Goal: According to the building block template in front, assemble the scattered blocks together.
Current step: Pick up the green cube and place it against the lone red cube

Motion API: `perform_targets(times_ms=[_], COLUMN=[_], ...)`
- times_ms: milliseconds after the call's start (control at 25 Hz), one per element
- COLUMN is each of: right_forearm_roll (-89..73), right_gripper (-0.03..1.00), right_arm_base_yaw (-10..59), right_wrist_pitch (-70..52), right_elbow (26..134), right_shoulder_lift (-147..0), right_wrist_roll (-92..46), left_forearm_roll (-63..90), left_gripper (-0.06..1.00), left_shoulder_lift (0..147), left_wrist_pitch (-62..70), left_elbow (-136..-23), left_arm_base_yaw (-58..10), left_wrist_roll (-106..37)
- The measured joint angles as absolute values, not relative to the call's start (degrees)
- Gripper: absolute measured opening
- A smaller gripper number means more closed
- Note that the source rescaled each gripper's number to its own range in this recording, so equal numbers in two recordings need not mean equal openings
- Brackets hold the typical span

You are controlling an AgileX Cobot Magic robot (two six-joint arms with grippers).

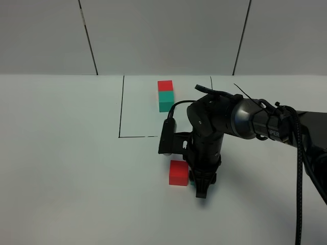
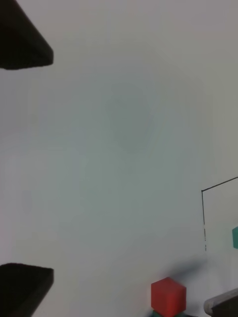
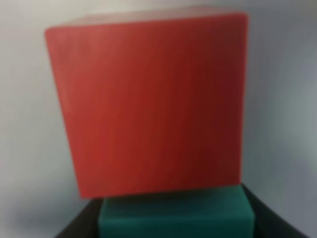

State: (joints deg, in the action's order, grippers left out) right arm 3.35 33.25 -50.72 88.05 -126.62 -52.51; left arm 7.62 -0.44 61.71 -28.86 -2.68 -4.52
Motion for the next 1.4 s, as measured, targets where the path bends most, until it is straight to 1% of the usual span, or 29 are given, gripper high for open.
perform_targets(times_ms=[560,1160,1400], right_forearm_roll=[2.99,2.88,3.29], right_gripper=[0.0,0.0,0.0], right_arm_base_yaw=[33.9,34.4,34.74], right_wrist_pitch=[-52.47,-51.71,-51.52], right_elbow=[88.05,88.1,88.1], right_shoulder_lift=[-126.64,-126.93,-126.93], right_wrist_roll=[-52.98,-53.23,-56.78], left_forearm_roll=[7.62,7.62,7.62], left_gripper=[0.68,0.68,0.68], left_shoulder_lift=[-0.44,-0.44,-0.44], left_wrist_pitch=[61.71,61.71,61.71], left_elbow=[-28.86,-28.86,-28.86], left_arm_base_yaw=[-2.68,-2.68,-2.68], left_wrist_roll=[-4.52,-4.52,-4.52])
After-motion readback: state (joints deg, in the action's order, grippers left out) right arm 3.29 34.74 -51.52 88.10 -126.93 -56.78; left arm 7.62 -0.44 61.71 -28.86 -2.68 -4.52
